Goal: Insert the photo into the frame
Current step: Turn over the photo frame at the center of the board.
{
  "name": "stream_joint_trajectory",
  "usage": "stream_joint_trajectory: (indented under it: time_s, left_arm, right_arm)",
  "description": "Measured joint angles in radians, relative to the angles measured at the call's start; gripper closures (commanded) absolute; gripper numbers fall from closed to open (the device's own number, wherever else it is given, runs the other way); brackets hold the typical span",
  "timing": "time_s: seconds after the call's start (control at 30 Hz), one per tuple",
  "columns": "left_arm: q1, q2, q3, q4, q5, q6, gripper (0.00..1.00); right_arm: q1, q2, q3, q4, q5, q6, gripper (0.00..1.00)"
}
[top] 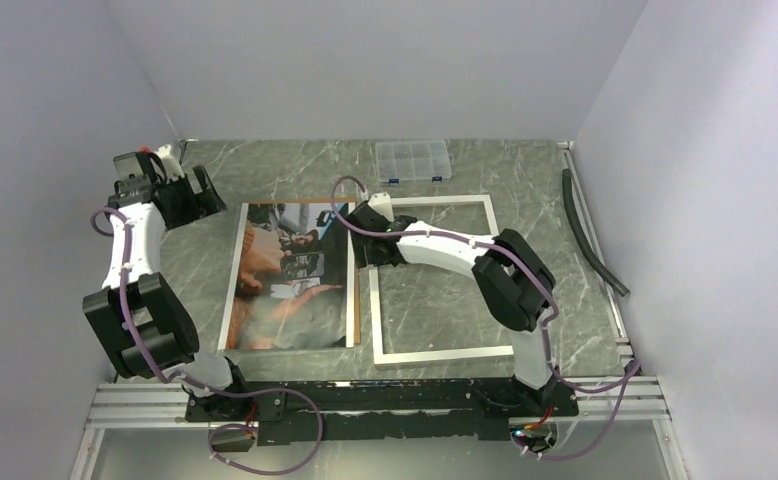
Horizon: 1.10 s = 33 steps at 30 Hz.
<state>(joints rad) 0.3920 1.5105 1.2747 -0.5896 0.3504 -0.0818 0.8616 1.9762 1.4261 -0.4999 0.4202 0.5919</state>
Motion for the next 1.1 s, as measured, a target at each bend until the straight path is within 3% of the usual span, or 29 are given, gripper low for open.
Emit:
stream_joint_trajectory:
  time_s: [0.37,0.6,0.87,1.1]
  left_arm:
    - [-0.031,-0.01,-0.097,-0.059,0.017,0.041,0.05]
    - [-0.093,-0.019,-0.1,-0.068,-0.019,0.086,0.05]
    - [-0.23,-0.024,-0.134,-0.067,-0.073,0.09,0.05]
    - [-0.295,-0.025,-0.114,-0.089,-0.087,0.105,0.05]
  right_arm:
    - [0.009,0.061,0.005,0.043,-0.012,0.008,0.31]
    - [0.019,0.083,-0.008,0.1,-0.037,0.019,0.53]
    - [0.031,0.084,-0.009,0.106,-0.032,0.048,0.9]
    - [0.031,0.069,0.067,-0.023,-0.038,0.066,1.0]
